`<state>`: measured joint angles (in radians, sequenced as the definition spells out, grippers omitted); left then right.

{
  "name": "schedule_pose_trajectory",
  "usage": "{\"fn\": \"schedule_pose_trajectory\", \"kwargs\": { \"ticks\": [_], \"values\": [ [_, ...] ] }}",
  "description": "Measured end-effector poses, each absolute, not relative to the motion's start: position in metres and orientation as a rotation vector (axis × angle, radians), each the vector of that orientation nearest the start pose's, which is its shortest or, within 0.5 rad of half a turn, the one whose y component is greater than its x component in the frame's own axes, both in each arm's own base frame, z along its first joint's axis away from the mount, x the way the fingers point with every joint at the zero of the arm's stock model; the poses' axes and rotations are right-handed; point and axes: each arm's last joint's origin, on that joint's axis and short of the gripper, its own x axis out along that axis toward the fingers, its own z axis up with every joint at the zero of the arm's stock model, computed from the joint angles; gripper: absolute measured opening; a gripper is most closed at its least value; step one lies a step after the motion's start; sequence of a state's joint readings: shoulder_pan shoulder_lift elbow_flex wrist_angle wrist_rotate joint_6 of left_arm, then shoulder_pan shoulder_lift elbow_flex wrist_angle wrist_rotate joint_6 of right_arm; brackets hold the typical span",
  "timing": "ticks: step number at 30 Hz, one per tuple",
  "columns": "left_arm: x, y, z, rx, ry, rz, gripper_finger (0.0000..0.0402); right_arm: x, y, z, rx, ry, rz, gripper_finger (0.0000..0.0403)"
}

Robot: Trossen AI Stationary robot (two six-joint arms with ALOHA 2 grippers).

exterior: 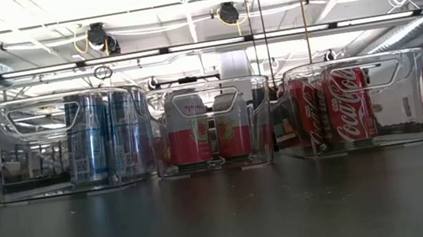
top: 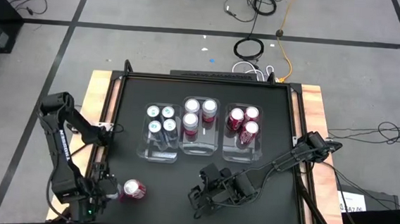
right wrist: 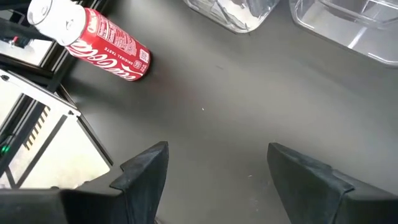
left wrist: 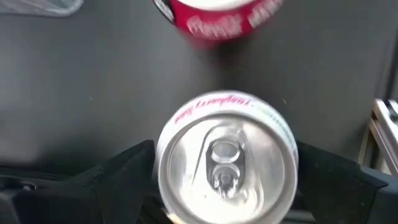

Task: Sort soda cans
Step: Put the bottom left red and white soda can into the middle transparent bin

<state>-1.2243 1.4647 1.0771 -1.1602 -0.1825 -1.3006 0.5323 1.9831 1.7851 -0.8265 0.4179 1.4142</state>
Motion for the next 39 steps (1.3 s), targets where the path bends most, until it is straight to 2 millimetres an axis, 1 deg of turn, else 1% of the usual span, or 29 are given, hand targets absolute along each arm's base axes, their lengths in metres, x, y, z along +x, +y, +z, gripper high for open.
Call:
{"fn": "schedule_pose_trajectory", "kwargs": {
  "ticks": [5,18,20,26,31,34,39],
  "values": [
    [0.096,-0.227,0.229,-0.041,1.384,0.126,0.0366,0.374,0.206,0.275,0.822,0.785,-0.514,0.0265],
    [0.098,-0.231,0.229,-0.083,1.366,0.096,0.0364,0.373,0.207,0.275,0.747,0.804,-0.476,0.0265],
    [0.098,-0.231,0.229,-0.095,1.365,0.106,0.0356,0.373,0.207,0.275,0.734,0.807,-0.47,0.0265],
    [0.098,-0.231,0.229,-0.108,1.364,0.118,0.0312,0.373,0.207,0.275,0.696,0.814,-0.453,0.0265],
    [0.101,-0.23,0.229,-0.138,1.378,0.141,0.0308,0.373,0.207,0.275,0.664,0.82,-0.438,0.0265],
    [0.103,-0.229,0.233,-0.149,1.411,0.154,0.0312,0.373,0.207,0.275,0.649,0.825,-0.429,0.0265],
    [0.106,-0.223,0.258,-0.132,1.453,0.232,0.0314,0.372,0.208,0.275,0.626,0.855,-0.397,0.0265]
  ]
}}
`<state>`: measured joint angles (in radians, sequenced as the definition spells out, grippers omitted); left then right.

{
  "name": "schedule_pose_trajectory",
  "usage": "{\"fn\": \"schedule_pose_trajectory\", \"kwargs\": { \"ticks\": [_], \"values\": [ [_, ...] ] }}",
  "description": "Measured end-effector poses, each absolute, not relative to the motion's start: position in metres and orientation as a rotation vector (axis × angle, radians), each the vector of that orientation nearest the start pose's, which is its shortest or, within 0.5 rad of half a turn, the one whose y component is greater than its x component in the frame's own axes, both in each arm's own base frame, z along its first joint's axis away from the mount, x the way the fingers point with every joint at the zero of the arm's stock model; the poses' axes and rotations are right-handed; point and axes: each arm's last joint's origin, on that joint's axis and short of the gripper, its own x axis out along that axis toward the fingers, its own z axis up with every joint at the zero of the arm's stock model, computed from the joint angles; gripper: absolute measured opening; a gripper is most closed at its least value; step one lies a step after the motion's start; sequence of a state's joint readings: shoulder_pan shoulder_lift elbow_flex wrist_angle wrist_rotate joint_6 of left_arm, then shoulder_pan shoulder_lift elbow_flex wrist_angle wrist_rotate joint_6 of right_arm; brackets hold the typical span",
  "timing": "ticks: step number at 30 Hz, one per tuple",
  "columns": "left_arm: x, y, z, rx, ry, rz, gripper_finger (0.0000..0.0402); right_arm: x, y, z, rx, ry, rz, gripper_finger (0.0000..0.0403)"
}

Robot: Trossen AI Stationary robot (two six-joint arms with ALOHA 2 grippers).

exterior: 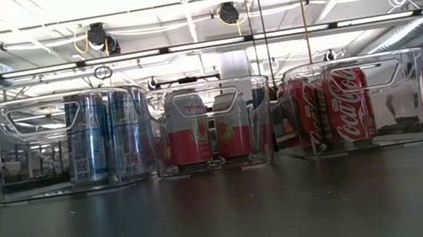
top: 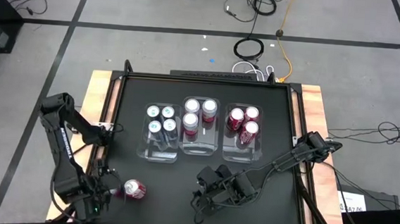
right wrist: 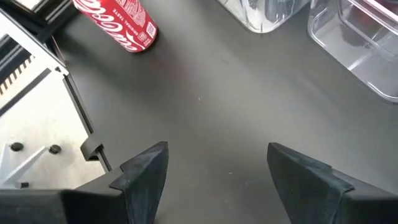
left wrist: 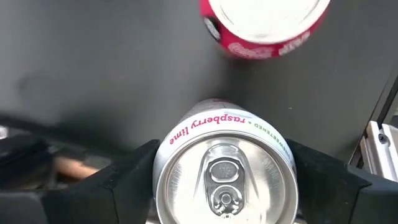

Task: Sort soda cans
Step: Put the bottom left red and white soda can into the middle transparent bin

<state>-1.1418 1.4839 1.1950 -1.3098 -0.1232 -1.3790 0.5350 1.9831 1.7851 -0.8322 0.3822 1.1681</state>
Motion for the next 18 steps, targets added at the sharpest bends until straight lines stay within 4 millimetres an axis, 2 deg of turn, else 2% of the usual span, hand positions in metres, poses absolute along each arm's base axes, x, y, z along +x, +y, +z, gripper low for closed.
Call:
{"fn": "schedule_pose_trajectory", "kwargs": {
  "ticks": [3,9,13,18],
  "values": [
    [0.107,-0.218,0.278,-0.142,1.47,0.255,0.0314,0.371,0.21,0.275,0.61,0.856,-0.391,0.0265],
    [0.116,-0.202,0.327,-0.278,1.424,0.259,0.0315,0.37,0.211,0.275,0.552,0.868,-0.367,0.0265],
    [0.127,-0.187,0.362,-0.335,1.295,0.275,0.0315,0.369,0.213,0.275,0.524,0.873,-0.352,0.0265],
    [0.147,-0.165,0.394,-0.36,1.066,0.293,0.0315,0.368,0.214,0.275,0.499,0.875,-0.34,0.0265]
  ]
}}
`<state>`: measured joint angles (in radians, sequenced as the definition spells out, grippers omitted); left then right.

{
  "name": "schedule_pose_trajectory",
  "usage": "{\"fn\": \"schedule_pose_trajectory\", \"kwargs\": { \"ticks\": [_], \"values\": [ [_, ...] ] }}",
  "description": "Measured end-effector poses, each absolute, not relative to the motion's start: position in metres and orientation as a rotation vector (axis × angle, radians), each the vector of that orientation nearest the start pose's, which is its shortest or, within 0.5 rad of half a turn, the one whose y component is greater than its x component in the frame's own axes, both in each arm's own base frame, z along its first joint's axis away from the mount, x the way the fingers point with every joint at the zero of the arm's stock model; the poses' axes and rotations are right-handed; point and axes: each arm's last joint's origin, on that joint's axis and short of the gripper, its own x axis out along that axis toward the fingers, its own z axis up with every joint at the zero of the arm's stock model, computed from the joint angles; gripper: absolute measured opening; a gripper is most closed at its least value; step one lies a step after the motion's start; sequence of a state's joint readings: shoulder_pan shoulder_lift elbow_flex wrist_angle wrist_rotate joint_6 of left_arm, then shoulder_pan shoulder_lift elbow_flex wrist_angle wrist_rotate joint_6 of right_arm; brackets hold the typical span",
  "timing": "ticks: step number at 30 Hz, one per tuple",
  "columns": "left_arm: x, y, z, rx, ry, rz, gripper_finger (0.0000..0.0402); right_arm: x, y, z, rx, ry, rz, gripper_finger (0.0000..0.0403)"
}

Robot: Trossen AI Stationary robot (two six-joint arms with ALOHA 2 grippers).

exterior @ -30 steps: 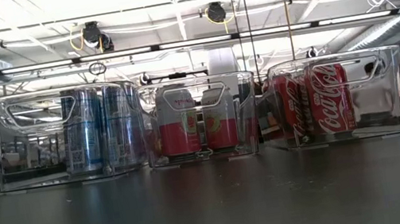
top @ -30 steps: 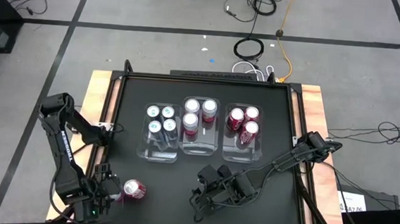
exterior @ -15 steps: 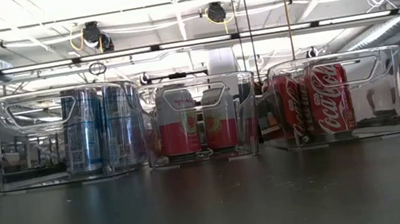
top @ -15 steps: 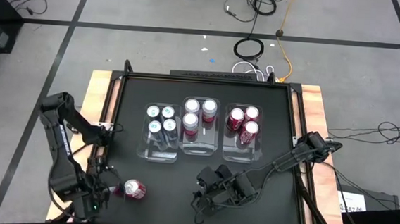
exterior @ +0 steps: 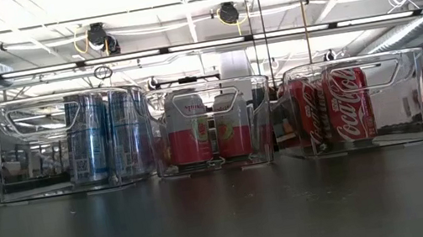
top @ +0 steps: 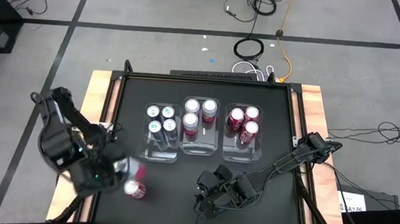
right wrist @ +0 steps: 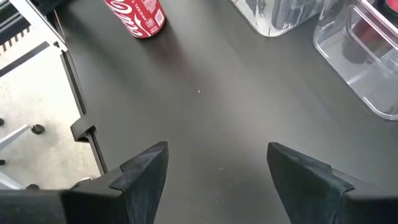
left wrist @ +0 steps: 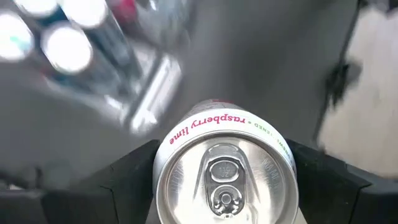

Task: Sort soda cans
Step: Put the bottom left red and white soda can into the middle transparent bin

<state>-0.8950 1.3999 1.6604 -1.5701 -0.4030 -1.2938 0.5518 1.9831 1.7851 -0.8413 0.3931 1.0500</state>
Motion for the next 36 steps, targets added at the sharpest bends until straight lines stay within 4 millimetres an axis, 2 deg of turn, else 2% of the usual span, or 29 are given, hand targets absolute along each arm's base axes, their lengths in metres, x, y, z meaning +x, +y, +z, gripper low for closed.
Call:
{"fn": "schedule_pose_trajectory", "kwargs": {
  "ticks": [6,9,15,20,24,31,36],
  "values": [
    [0.186,-0.126,0.407,-0.303,0.956,0.353,0.0315,0.368,0.214,0.275,0.511,0.872,-0.346,0.0265],
    [0.212,-0.105,0.41,-0.28,0.931,0.309,0.0315,0.368,0.214,0.275,0.542,0.867,-0.361,0.0265],
    [0.251,-0.052,0.411,-0.198,0.9,0.255,0.0316,0.366,0.218,0.275,0.642,0.851,-0.404,0.0265],
    [0.287,-0.018,0.397,-0.15,0.928,0.155,0.0316,0.36,0.227,0.275,0.713,0.8,-0.457,0.0265],
    [0.319,-0.001,0.378,-0.084,0.93,0.096,0.0316,0.357,0.231,0.276,0.776,0.728,-0.52,0.0265],
    [0.368,0.018,0.343,0.029,1.019,0.045,0.0316,0.353,0.237,0.276,0.893,0.67,-0.576,0.0265],
    [0.395,0.024,0.321,0.094,1.059,0.015,0.0316,0.351,0.239,0.276,0.957,0.654,-0.598,0.0265]
  ]
}}
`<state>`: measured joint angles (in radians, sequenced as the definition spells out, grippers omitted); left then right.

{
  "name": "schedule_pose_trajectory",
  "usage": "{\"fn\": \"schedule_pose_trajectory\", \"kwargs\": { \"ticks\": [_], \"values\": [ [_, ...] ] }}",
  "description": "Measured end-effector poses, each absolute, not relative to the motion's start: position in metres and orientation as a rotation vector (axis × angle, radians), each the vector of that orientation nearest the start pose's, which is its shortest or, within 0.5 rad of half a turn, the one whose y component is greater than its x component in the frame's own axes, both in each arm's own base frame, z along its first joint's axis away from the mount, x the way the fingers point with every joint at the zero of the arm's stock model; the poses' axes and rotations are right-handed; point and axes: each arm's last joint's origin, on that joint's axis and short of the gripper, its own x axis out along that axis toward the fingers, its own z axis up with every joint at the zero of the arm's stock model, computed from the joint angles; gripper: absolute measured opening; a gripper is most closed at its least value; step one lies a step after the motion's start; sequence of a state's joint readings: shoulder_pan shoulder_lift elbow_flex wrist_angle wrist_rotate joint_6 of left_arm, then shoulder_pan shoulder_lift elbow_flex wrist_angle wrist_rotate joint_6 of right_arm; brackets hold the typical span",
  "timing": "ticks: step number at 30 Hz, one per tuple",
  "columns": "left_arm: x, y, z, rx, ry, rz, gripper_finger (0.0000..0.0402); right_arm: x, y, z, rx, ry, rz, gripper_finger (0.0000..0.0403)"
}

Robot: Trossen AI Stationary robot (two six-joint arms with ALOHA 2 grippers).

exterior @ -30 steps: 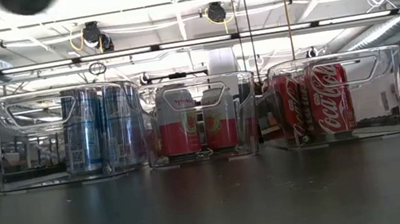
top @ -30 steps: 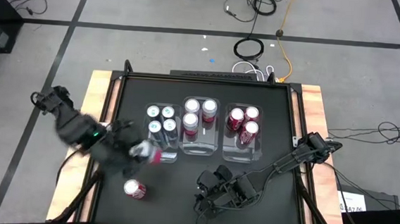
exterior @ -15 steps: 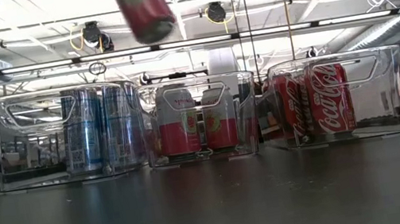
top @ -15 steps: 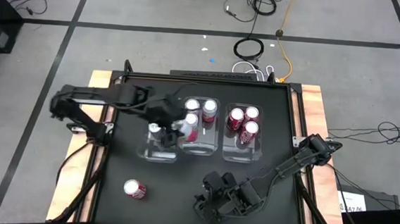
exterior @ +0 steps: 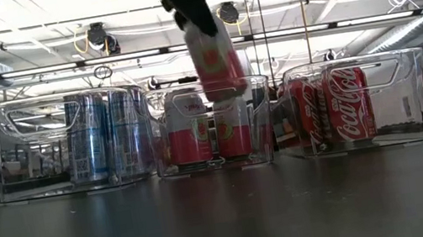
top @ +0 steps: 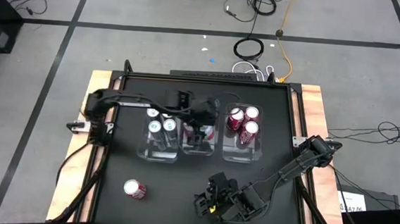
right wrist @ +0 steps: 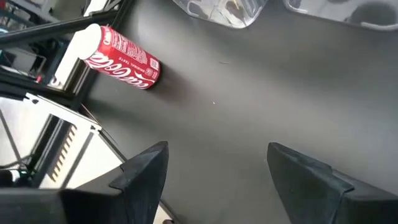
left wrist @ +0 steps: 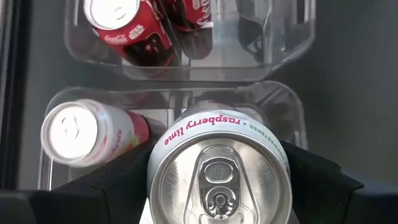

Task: Sort soda cans
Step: Put the bottom left red and white soda can into the middle transparent bin

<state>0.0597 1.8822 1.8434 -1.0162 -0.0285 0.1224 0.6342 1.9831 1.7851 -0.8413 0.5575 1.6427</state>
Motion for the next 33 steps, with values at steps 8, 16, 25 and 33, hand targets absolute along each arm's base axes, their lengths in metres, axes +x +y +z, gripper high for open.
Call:
{"fn": "schedule_pose_trajectory", "kwargs": {
  "ticks": [8,16,25,33],
  "values": [
    [0.415,0.041,0.285,0.145,1.161,-0.018,0.0316,0.347,0.246,0.277,1.03,0.637,-0.604,0.0265],
    [0.425,0.066,0.262,0.102,1.186,0.0,0.0316,0.342,0.255,0.279,1.042,0.579,-0.598,0.0265],
    [0.435,0.077,0.238,0.073,1.209,0.005,0.0316,0.342,0.256,0.279,1.039,0.568,-0.599,0.0265],
    [0.437,0.078,0.238,0.086,1.199,0.027,0.0334,0.342,0.256,0.279,1.025,0.572,-0.59,0.0265]
  ]
}}
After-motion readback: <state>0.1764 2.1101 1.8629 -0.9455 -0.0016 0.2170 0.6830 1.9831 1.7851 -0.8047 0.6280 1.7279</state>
